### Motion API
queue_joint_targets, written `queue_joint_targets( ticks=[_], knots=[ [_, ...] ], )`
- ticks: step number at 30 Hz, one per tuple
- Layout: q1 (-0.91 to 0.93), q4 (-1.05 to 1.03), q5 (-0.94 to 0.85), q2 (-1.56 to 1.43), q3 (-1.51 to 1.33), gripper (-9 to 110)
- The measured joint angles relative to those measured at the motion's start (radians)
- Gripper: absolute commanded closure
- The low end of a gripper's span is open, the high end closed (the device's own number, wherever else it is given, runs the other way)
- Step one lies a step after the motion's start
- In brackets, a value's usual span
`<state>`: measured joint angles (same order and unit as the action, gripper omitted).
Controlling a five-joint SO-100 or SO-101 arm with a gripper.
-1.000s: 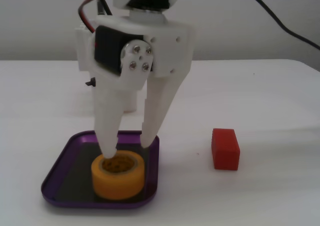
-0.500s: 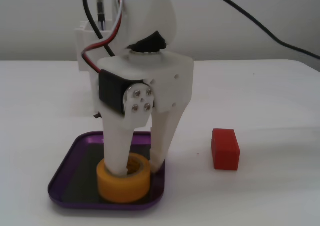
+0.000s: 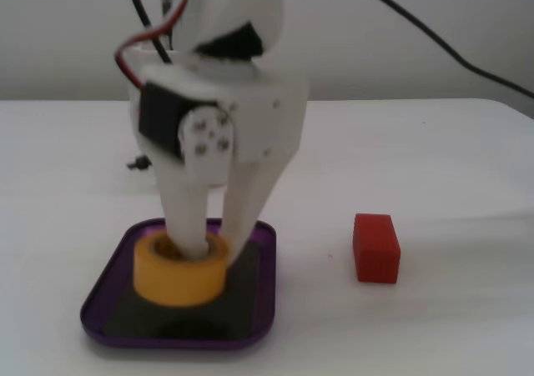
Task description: Remove the yellow tape from the box.
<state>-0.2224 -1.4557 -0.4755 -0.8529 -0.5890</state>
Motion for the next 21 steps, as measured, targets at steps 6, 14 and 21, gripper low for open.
queue_joint_targets(
  ticks=[6, 14, 21],
  knots=[
    [0.023, -0.218, 0.026, -0.129, 0.179, 102],
    [0.250, -0.241, 0.110, -0.416, -0.124, 102],
    [0.336, -0.025, 0.109, -0.713, -0.689, 102]
  ],
)
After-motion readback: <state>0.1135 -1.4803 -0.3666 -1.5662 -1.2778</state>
